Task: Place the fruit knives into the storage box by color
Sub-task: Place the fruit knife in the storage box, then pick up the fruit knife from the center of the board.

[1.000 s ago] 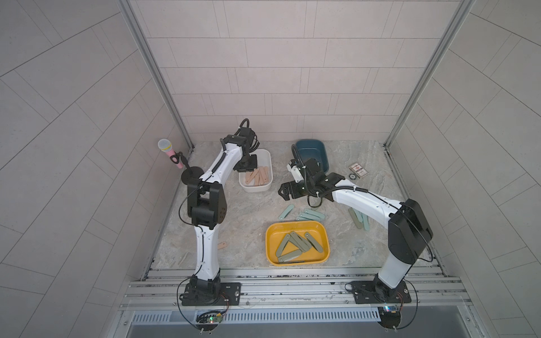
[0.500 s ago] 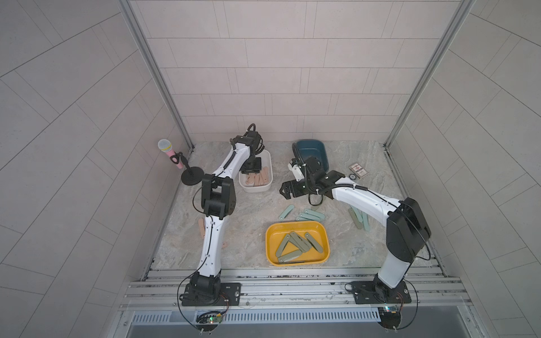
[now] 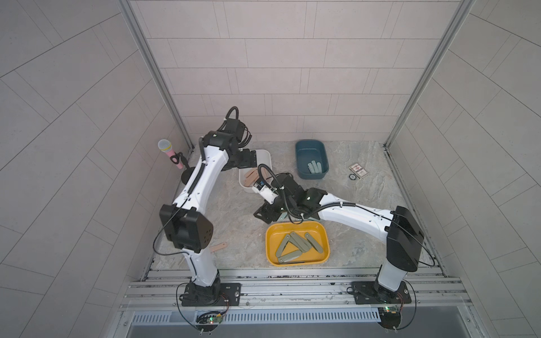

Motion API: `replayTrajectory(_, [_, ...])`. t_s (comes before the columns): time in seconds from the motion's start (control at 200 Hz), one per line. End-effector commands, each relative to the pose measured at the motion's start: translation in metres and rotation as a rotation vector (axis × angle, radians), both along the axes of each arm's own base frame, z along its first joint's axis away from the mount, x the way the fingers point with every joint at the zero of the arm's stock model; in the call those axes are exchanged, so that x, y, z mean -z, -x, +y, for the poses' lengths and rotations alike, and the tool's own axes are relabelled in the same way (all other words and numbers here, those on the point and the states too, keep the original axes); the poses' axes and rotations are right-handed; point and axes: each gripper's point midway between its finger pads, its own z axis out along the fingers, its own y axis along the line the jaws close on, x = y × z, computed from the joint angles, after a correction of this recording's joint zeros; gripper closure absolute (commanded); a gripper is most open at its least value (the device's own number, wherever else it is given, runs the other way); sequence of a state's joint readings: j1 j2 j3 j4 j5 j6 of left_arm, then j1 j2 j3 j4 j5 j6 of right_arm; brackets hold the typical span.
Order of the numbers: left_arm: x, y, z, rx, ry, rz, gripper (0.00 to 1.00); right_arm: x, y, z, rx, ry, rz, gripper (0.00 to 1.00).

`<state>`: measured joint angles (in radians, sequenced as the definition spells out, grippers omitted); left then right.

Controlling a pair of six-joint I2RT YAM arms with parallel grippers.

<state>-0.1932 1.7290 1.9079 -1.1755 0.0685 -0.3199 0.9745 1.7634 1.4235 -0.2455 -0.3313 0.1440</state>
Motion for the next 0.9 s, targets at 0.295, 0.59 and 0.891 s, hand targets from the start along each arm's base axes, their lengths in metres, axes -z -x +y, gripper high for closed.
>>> replayTrajectory(0.295, [0.017,0.031,0.051,-0.137,0.051,0.066,0.00,0.065,0.060,0.119,-0.305,0.018,-0.026,0.31])
replayTrajectory(0.59, [0.038,0.020,0.056,-0.212,0.198,0.124,0.00,0.111,0.065,0.141,-0.364,0.081,0.001,0.31])
replayTrajectory(0.891, [0.033,0.027,0.067,-0.236,0.161,0.110,0.00,0.137,0.069,0.155,-0.414,0.143,0.043,0.29])
